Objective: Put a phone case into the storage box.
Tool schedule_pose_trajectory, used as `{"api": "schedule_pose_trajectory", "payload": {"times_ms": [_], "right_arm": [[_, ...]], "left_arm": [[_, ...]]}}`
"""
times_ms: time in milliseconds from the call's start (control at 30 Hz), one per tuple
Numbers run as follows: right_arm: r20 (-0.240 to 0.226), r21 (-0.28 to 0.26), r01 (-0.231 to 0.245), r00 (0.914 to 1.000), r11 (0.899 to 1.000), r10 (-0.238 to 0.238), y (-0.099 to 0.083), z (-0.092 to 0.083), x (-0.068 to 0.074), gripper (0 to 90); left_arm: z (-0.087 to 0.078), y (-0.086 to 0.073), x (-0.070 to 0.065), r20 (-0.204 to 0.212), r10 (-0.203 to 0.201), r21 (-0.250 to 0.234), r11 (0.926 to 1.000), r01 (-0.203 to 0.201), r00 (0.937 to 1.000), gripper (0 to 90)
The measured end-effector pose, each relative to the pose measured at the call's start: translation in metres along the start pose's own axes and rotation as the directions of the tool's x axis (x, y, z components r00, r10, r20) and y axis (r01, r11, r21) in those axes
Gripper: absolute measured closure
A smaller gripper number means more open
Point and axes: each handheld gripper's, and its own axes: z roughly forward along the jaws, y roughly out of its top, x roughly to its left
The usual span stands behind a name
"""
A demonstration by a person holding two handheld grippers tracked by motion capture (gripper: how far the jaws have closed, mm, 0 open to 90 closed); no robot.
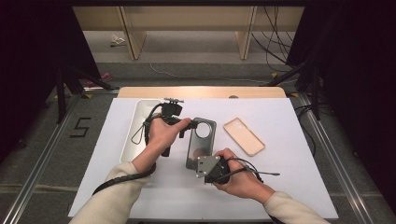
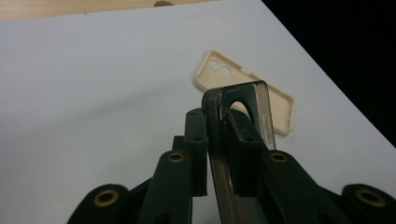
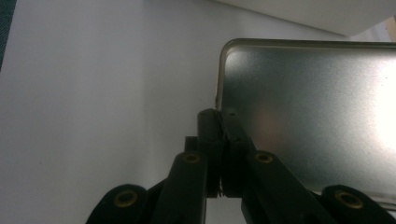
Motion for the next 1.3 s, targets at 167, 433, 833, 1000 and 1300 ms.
{"api": "schedule_pose_trajectory", "payload": {"times_ms": [167, 433, 833, 1000, 1300], "right_arm": [[0.007, 0.011, -0.008, 0.9999, 1.000, 0.008, -0.001, 0.002, -0.001, 89.3], [0.018, -0.030, -0.113, 0.9934, 0.993, 0.113, -0.007, 0.000, -0.009, 75.1], [-0.036, -0.158, -0.343, 0.9392, 0.926, 0.341, -0.020, -0.008, -0.019, 41.4], [-0.067, -0.212, -0.423, 0.9055, 0.881, 0.419, -0.027, -0.013, -0.023, 30.4], [-0.070, -0.282, -0.494, 0.8658, 0.823, 0.495, -0.043, -0.022, -0.029, 24.1]], "left_arm": [[-0.003, 0.002, -0.010, 0.024, 0.031, -0.030, 0.9991, -0.030, 0.9992, 81.4], [-0.010, 0.001, -0.013, -0.017, 0.152, -0.111, 0.9819, -0.153, 0.9882, 81.6], [-0.029, -0.005, -0.001, -0.038, 0.218, -0.219, 0.9504, -0.221, 0.9752, 81.6], [-0.039, -0.006, 0.005, -0.041, 0.228, -0.256, 0.9389, -0.230, 0.9729, 81.6], [-0.059, -0.003, 0.015, -0.048, 0.232, -0.329, 0.9148, -0.235, 0.9715, 81.5]]}}
